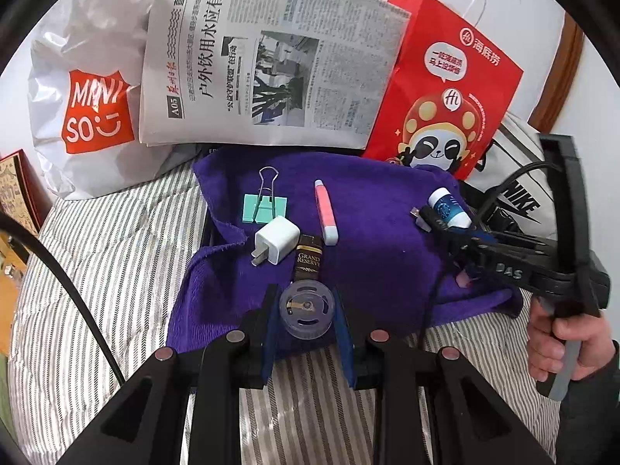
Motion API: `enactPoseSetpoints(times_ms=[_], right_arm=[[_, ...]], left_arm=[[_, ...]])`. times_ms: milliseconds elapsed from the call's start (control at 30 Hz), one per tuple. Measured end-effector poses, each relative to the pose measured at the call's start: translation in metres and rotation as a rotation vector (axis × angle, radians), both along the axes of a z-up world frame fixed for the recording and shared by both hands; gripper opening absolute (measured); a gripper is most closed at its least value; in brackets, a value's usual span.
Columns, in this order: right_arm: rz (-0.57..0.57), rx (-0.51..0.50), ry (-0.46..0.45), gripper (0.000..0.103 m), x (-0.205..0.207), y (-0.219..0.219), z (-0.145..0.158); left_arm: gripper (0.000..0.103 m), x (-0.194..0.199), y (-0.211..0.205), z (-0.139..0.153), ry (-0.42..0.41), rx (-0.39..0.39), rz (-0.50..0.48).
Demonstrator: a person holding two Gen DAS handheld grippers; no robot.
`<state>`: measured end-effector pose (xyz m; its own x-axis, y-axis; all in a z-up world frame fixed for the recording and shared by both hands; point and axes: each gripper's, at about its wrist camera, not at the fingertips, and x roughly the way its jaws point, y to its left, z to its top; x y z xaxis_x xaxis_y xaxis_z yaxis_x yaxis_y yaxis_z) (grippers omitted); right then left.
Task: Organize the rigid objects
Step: 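Set the clear lid by the gold box with the left tool while the right tool places the Horizon case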
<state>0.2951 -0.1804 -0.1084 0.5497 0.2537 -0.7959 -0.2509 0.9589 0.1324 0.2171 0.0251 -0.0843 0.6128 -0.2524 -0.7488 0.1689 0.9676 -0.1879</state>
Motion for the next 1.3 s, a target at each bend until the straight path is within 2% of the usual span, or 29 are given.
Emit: enactPoseSetpoints(times_ms=[100, 233, 600, 733, 1000, 1300], right_arm=[[0.001, -0.057, 0.024, 0.022, 0.009, 0.005, -0.011], [-0.005, -0.075, 0.052, 0.022, 0.016, 0.003, -0.022], [0.026, -0.097, 0.029, 0.022, 0.014, 0.006, -0.023], [0.038, -0.057, 0.042, 0.032, 0.006, 0.004, -0.021], [0.048, -0.063, -0.016, 0.033, -0.014, -0.004, -0.005], [0.026, -0.083, -0.071, 0.033, -0.047, -0.035, 0.008]], left_arm=[[0.025, 0.003, 0.002, -0.003, 0.006, -0.004, 0.001], [0.025, 0.007, 0.005, -0.005, 0.011, -0.015, 0.001], [0.025, 0.013, 0.009, -0.008, 0.014, -0.048, 0.009], [0.025, 0.014, 0.004, -0.009, 0.018, -0.044, 0.002], [0.025, 0.030, -0.016, -0.020, 0.047, -0.033, -0.029], [0.025, 0.057, -0.041, -0.035, 0.085, -0.030, -0.092]])
